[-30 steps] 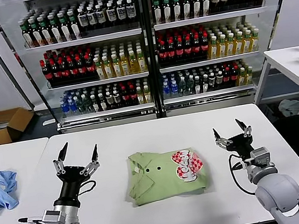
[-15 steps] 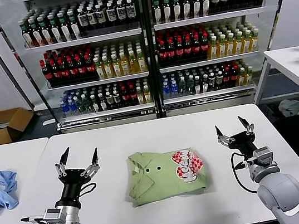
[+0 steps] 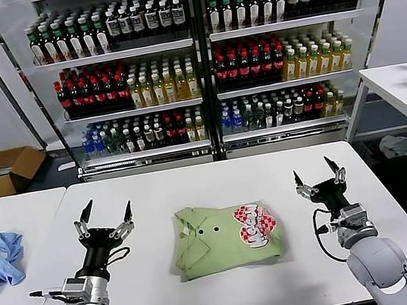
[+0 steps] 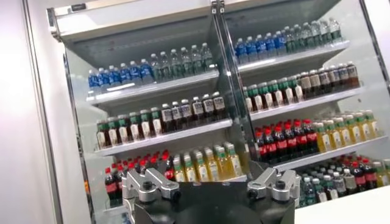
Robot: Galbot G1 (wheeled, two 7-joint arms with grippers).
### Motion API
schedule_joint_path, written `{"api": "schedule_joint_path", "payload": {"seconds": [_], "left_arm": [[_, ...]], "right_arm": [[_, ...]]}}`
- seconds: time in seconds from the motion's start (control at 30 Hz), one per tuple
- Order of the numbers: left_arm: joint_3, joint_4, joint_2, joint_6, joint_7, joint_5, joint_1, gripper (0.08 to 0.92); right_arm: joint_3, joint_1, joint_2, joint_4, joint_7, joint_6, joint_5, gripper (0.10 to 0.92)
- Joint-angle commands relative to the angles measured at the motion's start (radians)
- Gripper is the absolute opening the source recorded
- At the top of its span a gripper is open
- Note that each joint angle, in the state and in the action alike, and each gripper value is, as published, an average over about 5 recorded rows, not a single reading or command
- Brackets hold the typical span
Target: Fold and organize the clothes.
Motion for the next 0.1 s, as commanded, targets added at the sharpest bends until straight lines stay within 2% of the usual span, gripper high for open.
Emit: {"api": "schedule_joint_path", "payload": {"seconds": [0.03,0.1], "left_arm": [[-0.005,0.026,-0.005,-0.006,-0.002,0.003,-0.009,0.822],[-0.009,0.033,-0.006,-0.017,0.005,0.008,-0.01,0.822]], "right_arm": [[-0.005,0.007,0.003,-0.021,-0.001,0.024,-0.046,0.823],[-0.006,0.009,0.004,-0.023,-0.001,0.024,-0.046,0.823]]}}
